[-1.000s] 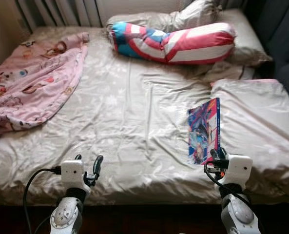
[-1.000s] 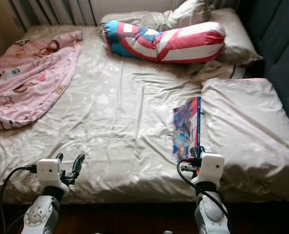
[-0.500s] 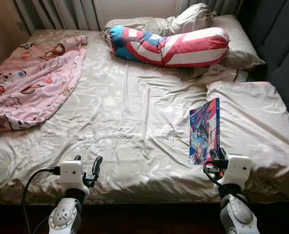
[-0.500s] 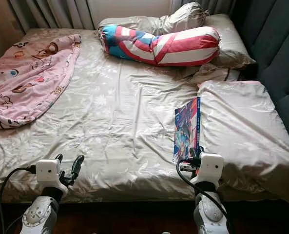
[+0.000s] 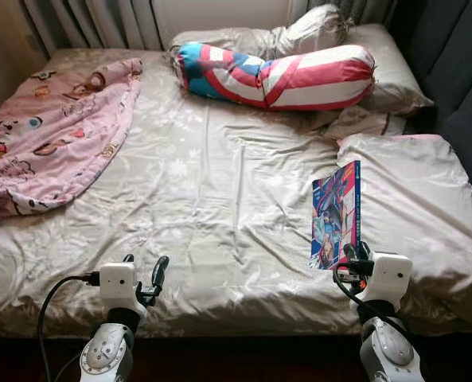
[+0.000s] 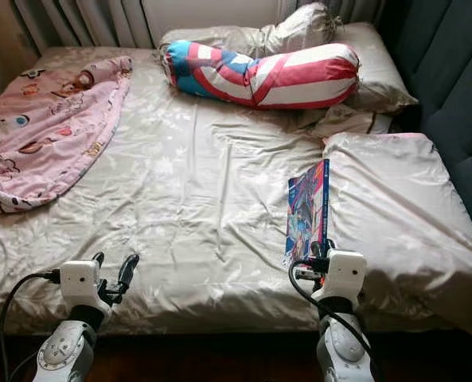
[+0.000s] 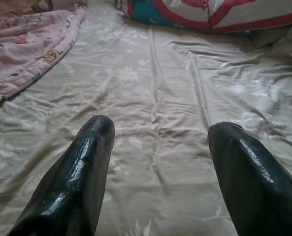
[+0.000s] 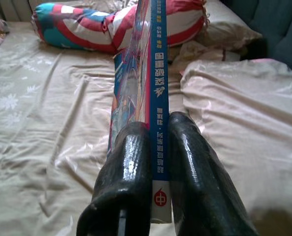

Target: Clean up the room

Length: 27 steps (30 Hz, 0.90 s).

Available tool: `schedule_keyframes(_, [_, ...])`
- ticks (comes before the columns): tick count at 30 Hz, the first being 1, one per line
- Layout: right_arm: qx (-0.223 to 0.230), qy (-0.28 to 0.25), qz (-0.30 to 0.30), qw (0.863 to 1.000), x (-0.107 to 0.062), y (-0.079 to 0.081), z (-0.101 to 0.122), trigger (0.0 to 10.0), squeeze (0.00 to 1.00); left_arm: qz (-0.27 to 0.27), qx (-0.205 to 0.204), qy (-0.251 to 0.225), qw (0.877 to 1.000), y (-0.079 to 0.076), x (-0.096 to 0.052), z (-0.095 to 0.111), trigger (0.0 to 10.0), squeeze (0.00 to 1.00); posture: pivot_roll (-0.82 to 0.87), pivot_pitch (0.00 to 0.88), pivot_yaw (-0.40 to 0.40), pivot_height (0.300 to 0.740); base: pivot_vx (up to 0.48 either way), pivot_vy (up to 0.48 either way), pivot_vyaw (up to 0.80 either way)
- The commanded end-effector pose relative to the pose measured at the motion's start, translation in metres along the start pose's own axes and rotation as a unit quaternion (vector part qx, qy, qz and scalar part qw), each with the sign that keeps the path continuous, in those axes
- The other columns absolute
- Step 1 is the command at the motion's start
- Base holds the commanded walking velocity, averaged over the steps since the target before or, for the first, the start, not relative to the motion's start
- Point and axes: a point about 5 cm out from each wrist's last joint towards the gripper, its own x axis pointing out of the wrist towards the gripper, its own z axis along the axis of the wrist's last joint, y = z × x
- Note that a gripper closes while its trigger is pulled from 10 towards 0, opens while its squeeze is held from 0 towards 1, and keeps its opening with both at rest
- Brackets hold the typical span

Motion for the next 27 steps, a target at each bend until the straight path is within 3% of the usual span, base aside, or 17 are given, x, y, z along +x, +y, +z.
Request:
schedule_keyframes(1, [-0.001,-0.014,-0.006,1.0,0.0004,-0.0019,0.0059,10.0,0.0,-0.004,0.001,0.012,1.0,0.0002,-0.0026,-0.0037,10.0,0.0,-0.03,0.178,-0.02,0.74,0.27,0.0,0.0])
schedule_keyframes(8, [0.0,-0.008,-0.006,1.0,0.0001,-0.0014,0.0046,10.0,0.0,-0.003,0.004,0.011,1.0,0.0005,-0.0026,-0.0033,10.0,0.0,-0.03,0.184,-0.019,0.74,0.271,0.0,-0.33])
schedule_keyframes(27, [-0.001,-0.012,-0.001,1.0,-0.0007,0.0009,0.0054,10.0,0.0,-0.001,0.005,0.01,1.0,0.0016,-0.0032,-0.003,10.0,0.0,-0.03,0.194,-0.018,0.74,0.221,0.0,0.0])
